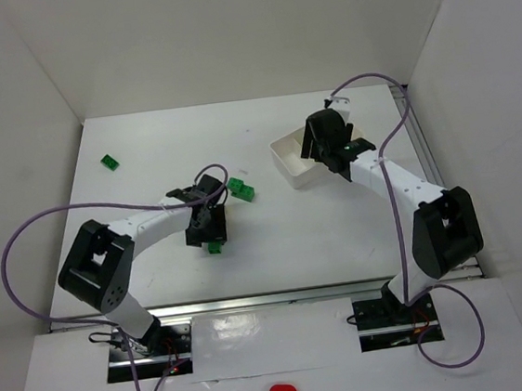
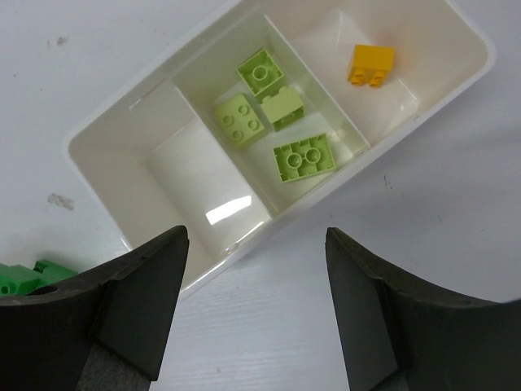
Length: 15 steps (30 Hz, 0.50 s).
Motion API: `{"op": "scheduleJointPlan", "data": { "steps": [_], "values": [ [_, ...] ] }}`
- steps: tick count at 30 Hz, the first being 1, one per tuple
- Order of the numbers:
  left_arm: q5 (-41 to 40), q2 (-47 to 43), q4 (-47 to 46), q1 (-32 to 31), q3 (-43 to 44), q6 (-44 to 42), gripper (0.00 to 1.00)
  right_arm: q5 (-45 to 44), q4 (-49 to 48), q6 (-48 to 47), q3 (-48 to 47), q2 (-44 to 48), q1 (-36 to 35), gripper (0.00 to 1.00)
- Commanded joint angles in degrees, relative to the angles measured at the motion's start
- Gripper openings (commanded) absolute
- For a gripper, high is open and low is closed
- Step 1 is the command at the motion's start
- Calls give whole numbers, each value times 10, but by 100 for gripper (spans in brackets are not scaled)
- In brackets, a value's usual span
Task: Sort the legos into containers by color
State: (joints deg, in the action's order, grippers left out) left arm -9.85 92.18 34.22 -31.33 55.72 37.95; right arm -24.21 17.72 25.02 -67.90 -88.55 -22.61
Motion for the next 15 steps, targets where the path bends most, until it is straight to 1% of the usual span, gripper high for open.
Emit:
{"op": "scheduleJointPlan", "data": {
  "steps": [1, 2, 4, 5, 6, 8, 9, 10, 11, 12, 13, 14, 15],
  "values": [
    [-6, 13, -34, 0, 0, 9, 68, 10, 9, -6, -7, 17, -15, 75],
    [-6, 13, -34, 0, 0, 9, 64, 10, 9, -6, -12, 17, -21, 75],
    [-6, 23, -39, 0, 7, 4, 51, 10, 14, -6, -19, 11, -27, 75],
    [-6, 29, -31, 0, 17, 4, 37, 10, 14, -6, -19, 11, -27, 75],
    [-6, 29, -23, 0, 25, 4, 31, 15, 14, -6, -24, 11, -27, 75],
    [-6, 22, -1, 0, 39, -8, 24, 38, 20, -6, -29, 11, -27, 75],
    [-6, 7, 10, 0, 57, -8, 19, 50, 20, -13, -41, 11, -27, 75],
    [1, -2, 19, 0, 66, -18, 17, 64, 25, -13, -46, 11, -27, 75],
    [9, -14, 36, 0, 84, -36, 14, 109, 25, -18, -57, 11, -19, 75],
    [14, -27, 41, 0, 93, -46, 13, 137, 25, -26, -58, 11, -19, 75],
    [23, -39, 41, 0, 100, -60, 9, 167, 31, -26, -71, 11, -10, 75],
    [46, -65, 41, 0, 105, -74, 5, 233, 31, -26, -77, 11, -4, 75],
    [55, -77, 41, 0, 114, -98, 1, 269, 31, -26, -83, 5, 5, 77]
  ]
}}
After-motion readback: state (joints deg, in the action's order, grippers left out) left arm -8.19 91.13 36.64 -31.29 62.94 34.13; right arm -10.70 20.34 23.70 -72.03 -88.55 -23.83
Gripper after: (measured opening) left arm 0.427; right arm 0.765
